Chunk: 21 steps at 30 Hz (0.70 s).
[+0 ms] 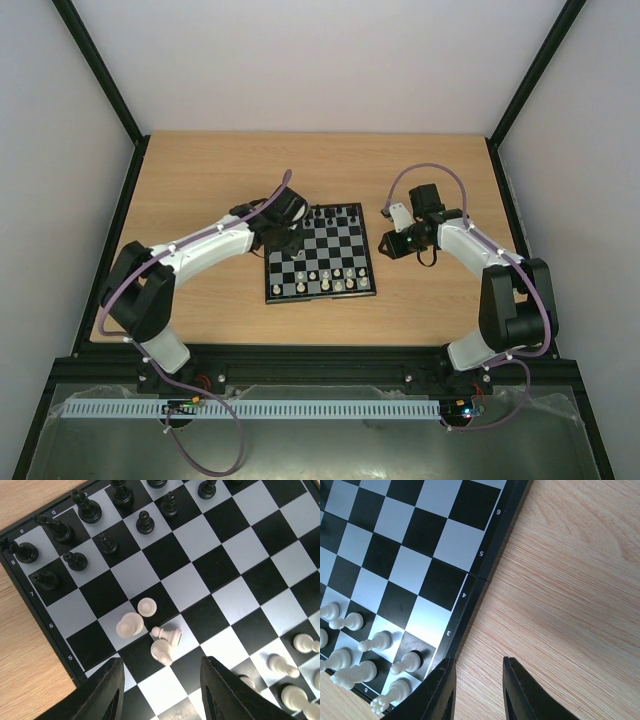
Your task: Set up the chess pieces on the board
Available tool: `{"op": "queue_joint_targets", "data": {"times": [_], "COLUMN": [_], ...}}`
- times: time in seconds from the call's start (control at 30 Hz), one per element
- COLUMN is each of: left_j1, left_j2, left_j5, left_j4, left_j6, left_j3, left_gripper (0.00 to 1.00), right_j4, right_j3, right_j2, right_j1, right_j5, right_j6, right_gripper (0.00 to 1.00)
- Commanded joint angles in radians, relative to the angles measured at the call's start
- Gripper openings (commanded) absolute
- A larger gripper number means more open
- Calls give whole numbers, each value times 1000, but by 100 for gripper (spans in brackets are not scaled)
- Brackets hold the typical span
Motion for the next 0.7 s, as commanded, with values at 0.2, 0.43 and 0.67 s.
{"op": "queue_joint_targets", "data": {"times": [0.2,0.43,0.67], "left_j1": [15,17,23], "left_j2": [74,88,140], "left_j5": [-84,-158,-126], "left_j4": [3,11,23], "left_j6": [-80,-131,-130], "left_j3": [61,66,71], "left_gripper": [38,40,33], "right_j4": [-14,-22,-23], "right_j3": [-23,-16,-16], "right_j2": [-35,-30,-38], "right_j1": [-4,-3,-4], "right_j5": [15,5,1], "right_j6": [-22,-26,-28], "right_gripper": [28,28,28]}}
